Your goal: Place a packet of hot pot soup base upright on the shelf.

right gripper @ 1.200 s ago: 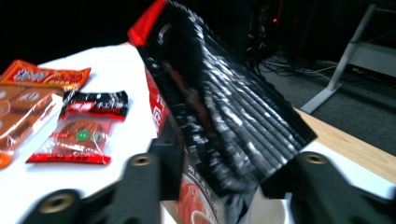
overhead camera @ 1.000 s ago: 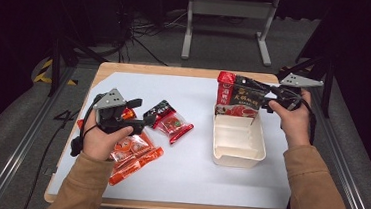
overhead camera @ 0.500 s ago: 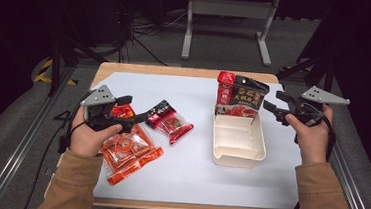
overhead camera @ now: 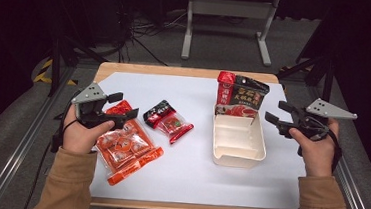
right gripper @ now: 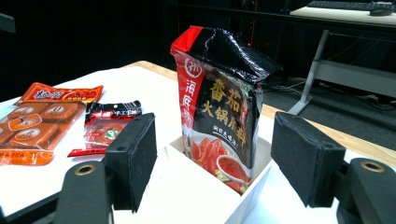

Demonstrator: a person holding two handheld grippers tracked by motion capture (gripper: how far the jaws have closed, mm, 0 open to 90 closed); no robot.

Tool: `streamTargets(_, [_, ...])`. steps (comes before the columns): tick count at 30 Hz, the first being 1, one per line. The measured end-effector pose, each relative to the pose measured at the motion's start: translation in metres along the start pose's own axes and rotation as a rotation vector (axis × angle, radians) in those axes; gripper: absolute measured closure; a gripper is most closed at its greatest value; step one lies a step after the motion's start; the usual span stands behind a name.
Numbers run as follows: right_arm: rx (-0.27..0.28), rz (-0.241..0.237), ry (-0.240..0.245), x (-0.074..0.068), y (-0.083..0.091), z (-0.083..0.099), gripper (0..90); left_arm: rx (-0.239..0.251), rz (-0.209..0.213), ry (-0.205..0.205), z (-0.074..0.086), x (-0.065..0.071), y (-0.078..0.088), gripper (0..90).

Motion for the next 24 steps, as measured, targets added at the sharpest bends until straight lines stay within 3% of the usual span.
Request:
streamTargets(8, [0.002, 0.017, -0.011, 0.002, 0.004, 0.002, 30.3, 0.004, -0.027, 0.002, 0.003, -0.012, 0.011, 22.2])
streamTargets(10, [0.002, 0.023, -0.009, 0.003, 0.004, 0.002, 29.8, 0.0, -0.05, -0.001, 0.006, -0.019, 0.015, 22.3])
streamTargets(20, [-0.008, 0.021, -0.01, 0.005, 0.002, 0.005, 29.5, -0.019, -0.044, -0.035, 0.02, -0.035, 0.021, 22.9])
streamTargets(24, [-0.015, 0.02, -0.012, 0.006, 0.0, 0.007, 29.4, -0.023, -0.053, -0.008, 0.028, -0.039, 0.018, 23.2])
Point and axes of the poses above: each handheld gripper's, and its own axes: y roughly backward along the jaws, z roughly out of its underside, x roughly to its right, the point moved 4 cm from there along -y, roughly forward along the jaws, and after that the axes turned 9 degrees about z, right-handed, at the moved point
